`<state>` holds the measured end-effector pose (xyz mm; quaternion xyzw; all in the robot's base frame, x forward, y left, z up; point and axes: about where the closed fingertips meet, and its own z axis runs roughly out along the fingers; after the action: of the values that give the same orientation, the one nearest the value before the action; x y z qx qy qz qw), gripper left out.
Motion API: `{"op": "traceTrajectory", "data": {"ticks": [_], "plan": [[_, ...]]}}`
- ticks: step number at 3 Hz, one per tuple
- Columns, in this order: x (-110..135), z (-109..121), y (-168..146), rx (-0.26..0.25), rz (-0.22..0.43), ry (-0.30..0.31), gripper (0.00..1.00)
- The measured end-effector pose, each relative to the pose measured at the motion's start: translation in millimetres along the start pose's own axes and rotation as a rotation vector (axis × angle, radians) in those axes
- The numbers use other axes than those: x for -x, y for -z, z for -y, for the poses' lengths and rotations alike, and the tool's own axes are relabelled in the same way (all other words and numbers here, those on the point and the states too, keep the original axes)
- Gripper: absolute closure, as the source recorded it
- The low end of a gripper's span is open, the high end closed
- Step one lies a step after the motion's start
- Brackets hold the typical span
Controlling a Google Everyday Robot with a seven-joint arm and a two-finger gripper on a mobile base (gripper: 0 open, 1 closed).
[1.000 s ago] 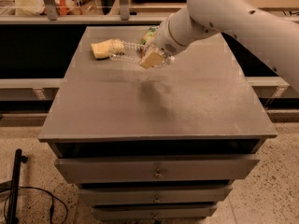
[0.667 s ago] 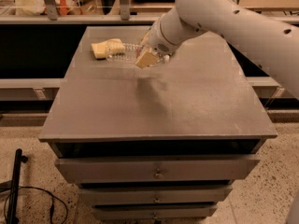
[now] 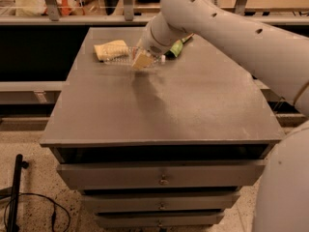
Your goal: Move water bottle near sponge
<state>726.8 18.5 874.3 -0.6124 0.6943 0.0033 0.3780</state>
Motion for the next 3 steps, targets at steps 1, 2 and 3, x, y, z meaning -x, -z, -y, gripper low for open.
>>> {"op": "traceTrajectory", "data": {"ticks": [1, 2, 3], "plan": [[8, 5, -17, -0.010, -0.026, 0.034, 0.85], [11, 8, -28, -0.014, -0.040, 0.058, 0.63], [13, 10, -34, -0.011, -0.045, 0.078, 0.39]]}}
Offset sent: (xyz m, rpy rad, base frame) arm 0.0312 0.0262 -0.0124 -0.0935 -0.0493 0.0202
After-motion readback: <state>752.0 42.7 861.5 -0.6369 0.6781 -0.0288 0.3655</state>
